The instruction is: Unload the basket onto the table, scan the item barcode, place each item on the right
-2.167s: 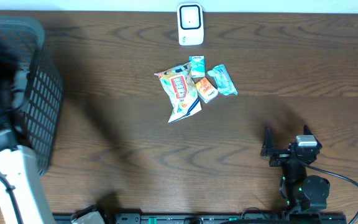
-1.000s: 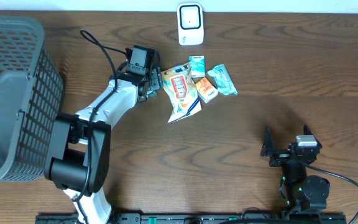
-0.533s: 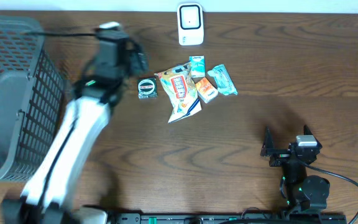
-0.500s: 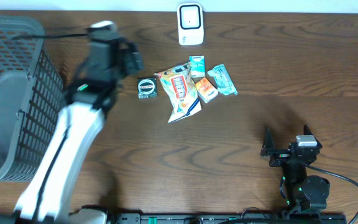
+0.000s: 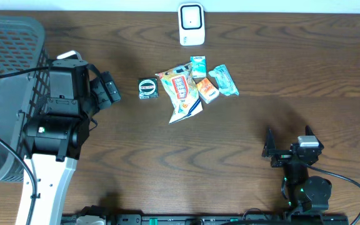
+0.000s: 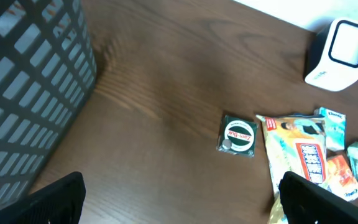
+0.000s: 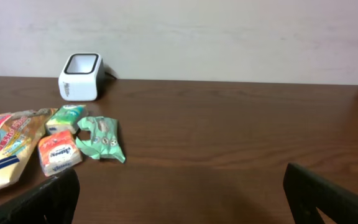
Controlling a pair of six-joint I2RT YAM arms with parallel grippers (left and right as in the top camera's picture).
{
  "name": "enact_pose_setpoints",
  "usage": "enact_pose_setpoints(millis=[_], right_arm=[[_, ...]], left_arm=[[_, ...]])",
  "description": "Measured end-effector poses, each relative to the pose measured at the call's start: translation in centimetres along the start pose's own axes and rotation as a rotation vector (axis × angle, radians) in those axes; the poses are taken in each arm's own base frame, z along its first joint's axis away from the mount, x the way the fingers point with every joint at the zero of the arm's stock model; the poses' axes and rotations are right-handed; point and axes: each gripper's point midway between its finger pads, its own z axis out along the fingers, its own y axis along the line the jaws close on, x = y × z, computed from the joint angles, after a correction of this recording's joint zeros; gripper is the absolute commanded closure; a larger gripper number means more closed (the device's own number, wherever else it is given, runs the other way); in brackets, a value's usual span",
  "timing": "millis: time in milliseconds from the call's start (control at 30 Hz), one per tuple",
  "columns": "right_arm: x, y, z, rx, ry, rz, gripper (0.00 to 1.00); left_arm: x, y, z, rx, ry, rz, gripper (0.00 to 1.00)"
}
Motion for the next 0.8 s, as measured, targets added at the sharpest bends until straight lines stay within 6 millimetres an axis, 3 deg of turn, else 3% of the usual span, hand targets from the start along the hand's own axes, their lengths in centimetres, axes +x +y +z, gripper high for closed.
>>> enact_pose_setpoints(millis=[200, 400, 500, 600, 700, 800], right_arm=[[-0.4, -0.1, 0.0, 0.005, -0.016, 0.0, 0.01], [-2.9, 1.0, -0.2, -0.061, -0.12, 0.025, 0.01], [-6.1, 2.3, -0.9, -0.144, -0.247, 0.075, 0.01], [-11.2, 3.7, -3.1, -0.26, -0.454, 0.142, 0.01], [-17.1, 4.6, -7.8, -0.365, -0.745, 0.168, 0.01], [-20.9, 4.6, -12.3, -0.411, -0.966, 0.171, 0.01]], left_arm=[[0.2, 0.1, 0.0, -0.003, 0.008, 0.002, 0.02], [0.2, 0.1, 0.0, -0.004, 0.009, 0.002, 0.02], [0.3, 0.1, 0.0, -0.005, 0.01, 0.002, 0.02], [0.3, 0.1, 0.0, -0.005, 0.012, 0.003, 0.03], [0.3, 0.1, 0.0, -0.005, 0.012, 0.003, 0.02], [0.3, 0.1, 0.0, -0.005, 0.012, 0.003, 0.02]])
